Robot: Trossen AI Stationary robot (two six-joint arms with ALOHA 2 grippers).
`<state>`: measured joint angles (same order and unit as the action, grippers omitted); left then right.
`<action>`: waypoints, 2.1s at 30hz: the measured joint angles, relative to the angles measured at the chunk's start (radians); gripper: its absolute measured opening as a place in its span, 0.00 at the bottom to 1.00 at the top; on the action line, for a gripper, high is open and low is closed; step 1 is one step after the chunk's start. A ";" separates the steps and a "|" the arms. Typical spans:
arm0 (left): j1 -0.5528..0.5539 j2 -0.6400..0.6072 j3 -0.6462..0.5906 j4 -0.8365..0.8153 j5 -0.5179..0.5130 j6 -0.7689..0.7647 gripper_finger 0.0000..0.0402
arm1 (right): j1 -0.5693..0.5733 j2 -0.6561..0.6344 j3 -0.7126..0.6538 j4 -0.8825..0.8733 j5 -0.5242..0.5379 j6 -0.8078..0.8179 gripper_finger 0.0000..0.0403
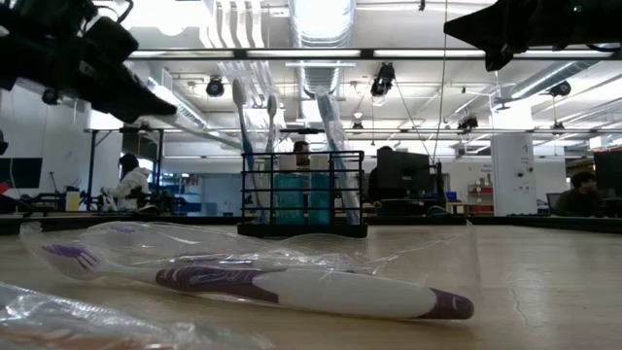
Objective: Pick & Place toothbrushing station
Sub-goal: Adjust the green toothbrush in the wire organizer
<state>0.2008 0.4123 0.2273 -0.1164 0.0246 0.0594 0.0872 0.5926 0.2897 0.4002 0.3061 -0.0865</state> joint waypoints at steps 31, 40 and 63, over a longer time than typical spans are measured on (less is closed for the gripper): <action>-0.001 0.604 0.818 -0.636 -0.035 0.279 0.01 | 0.000 0.000 0.000 0.000 0.000 -0.003 0.02; -0.006 0.808 1.030 -0.820 -0.034 0.372 0.01 | 0.000 0.000 0.000 0.000 0.000 -0.003 0.02; -0.063 1.258 1.479 -1.150 -0.035 0.514 0.01 | 0.000 0.000 0.000 0.000 0.000 -0.018 0.02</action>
<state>0.1383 1.6700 1.7062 -1.2663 -0.0101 0.5736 0.0868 0.5923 0.2894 0.4000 0.3061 -0.1043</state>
